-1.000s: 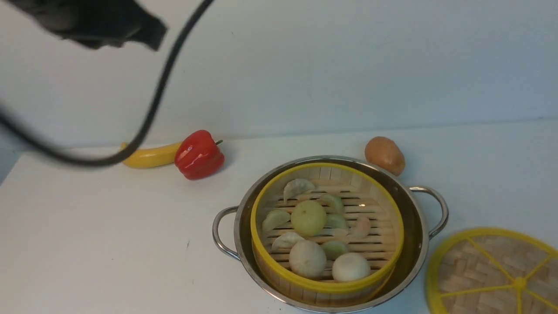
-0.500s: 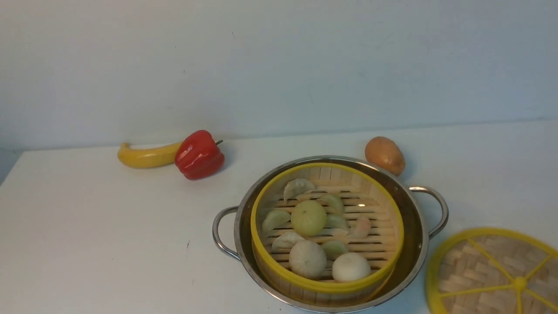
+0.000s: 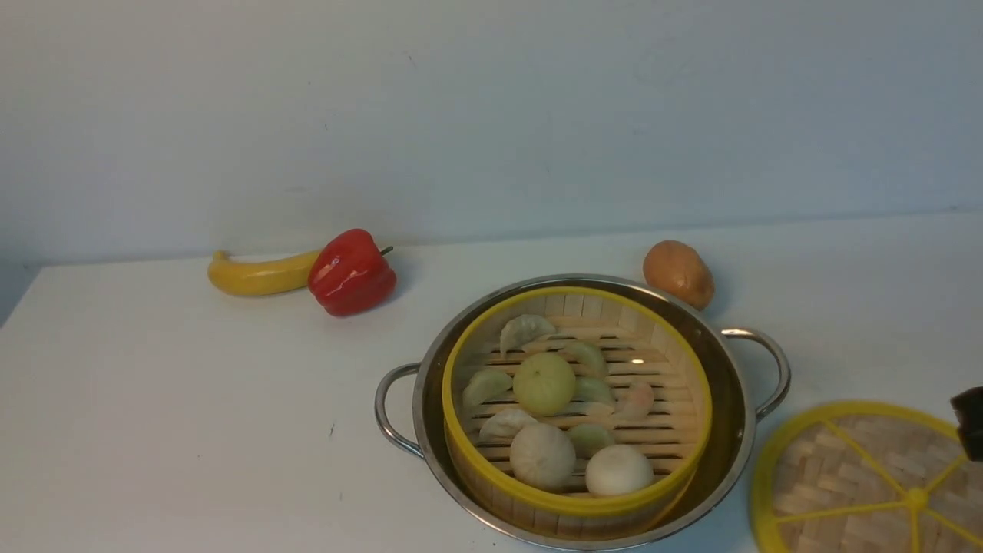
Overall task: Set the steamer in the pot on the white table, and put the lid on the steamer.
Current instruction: 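Move the gripper down to the bamboo steamer lid and grasp its center knob, then place the bamboo steamer lid onto the steamer basket in the pot with the right gripper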
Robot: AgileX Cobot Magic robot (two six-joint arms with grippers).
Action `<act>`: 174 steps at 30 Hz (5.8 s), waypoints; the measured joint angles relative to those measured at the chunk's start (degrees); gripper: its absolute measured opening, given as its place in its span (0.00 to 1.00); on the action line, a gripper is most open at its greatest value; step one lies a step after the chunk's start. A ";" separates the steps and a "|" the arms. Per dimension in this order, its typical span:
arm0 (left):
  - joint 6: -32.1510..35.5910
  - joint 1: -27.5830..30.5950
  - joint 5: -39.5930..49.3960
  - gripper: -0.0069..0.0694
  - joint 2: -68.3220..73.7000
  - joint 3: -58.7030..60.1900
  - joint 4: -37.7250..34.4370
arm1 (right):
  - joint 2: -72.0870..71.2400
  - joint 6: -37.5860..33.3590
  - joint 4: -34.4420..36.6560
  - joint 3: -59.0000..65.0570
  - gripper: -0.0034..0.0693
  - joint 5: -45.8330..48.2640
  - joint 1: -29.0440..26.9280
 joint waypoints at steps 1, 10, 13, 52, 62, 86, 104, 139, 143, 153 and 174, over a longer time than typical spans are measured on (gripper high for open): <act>0.06 0.00 -1.67 0.09 -3.47 2.39 -0.99 | 2.91 0.00 -0.29 0.00 0.38 -0.68 0.00; 0.06 0.00 -3.35 0.09 -10.51 5.65 -1.24 | 11.72 0.06 -0.65 0.00 0.38 -4.42 0.00; 0.06 0.00 -2.04 0.09 -10.57 5.65 -1.24 | 13.47 0.06 -0.65 0.00 0.38 -5.36 0.00; 0.06 0.00 -0.42 0.09 -10.57 5.65 -1.24 | 24.76 -0.16 0.69 -1.29 0.26 -7.82 0.00; 0.06 0.00 -0.39 0.10 -10.57 5.65 -1.24 | 24.76 1.55 -3.58 -3.38 0.24 0.42 0.00; 0.06 0.00 -0.39 0.10 -10.57 5.65 -1.24 | 11.93 5.53 -1.31 -20.33 0.24 7.90 5.47; 0.06 0.00 -0.39 0.10 -10.57 5.65 -1.24 | 35.47 10.49 1.17 -43.88 0.24 7.86 27.68; 0.06 0.00 -0.39 0.10 -10.57 5.65 -1.24 | 44.71 9.37 3.92 -48.90 0.24 7.97 27.81; 0.06 0.00 -0.39 0.10 -10.57 5.65 -1.24 | 44.71 8.71 3.92 -48.90 0.24 7.97 27.85; 0.06 0.00 -0.39 0.10 -10.57 5.65 -1.24 | 46.26 6.96 5.42 -49.49 0.24 8.12 27.85; 0.06 0.00 -0.39 0.10 -10.57 5.65 -1.24 | 46.70 5.10 5.52 -50.06 0.24 8.66 27.85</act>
